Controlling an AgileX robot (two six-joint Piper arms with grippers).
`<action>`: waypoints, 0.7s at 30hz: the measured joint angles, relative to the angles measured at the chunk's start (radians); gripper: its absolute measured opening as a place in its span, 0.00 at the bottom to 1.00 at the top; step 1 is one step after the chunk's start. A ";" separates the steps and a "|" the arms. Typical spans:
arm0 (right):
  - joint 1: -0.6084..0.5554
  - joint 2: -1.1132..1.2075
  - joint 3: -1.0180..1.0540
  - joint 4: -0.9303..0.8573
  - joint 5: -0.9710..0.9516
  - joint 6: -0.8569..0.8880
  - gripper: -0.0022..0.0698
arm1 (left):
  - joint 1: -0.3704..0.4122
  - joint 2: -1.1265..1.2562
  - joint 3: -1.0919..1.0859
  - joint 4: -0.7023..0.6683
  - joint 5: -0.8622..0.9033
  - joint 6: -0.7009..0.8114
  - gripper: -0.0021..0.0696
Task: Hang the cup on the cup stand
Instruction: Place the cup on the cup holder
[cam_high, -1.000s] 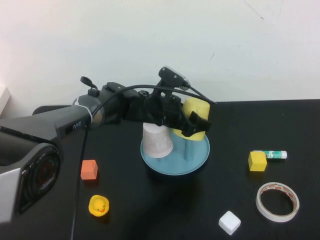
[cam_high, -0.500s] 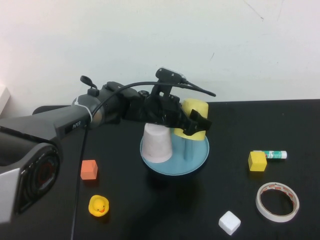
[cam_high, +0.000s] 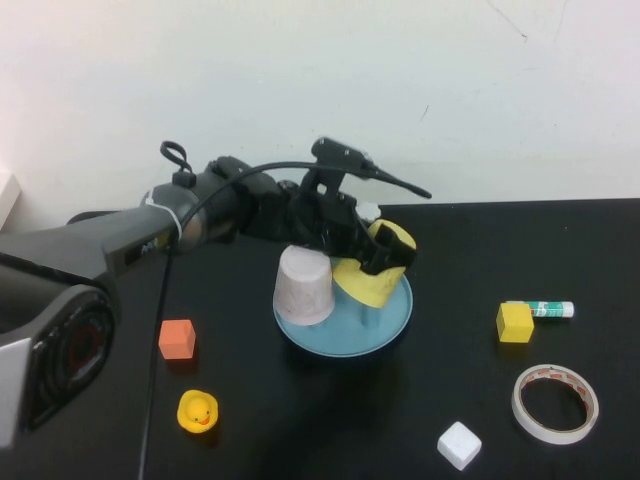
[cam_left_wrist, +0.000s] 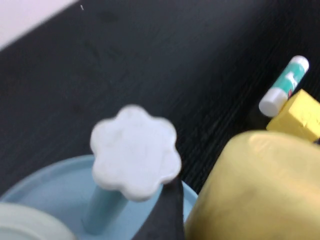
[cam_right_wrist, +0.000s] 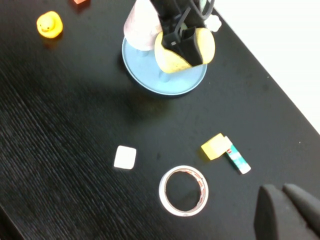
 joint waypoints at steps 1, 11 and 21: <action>0.000 0.000 0.000 0.000 0.000 -0.005 0.03 | 0.000 -0.010 0.000 0.000 -0.004 0.000 0.99; 0.000 0.000 0.000 -0.019 0.000 -0.015 0.03 | 0.000 -0.088 0.000 0.000 -0.014 0.006 0.82; 0.000 0.000 0.000 -0.021 0.000 -0.019 0.03 | 0.000 -0.117 0.000 -0.026 -0.034 0.017 0.15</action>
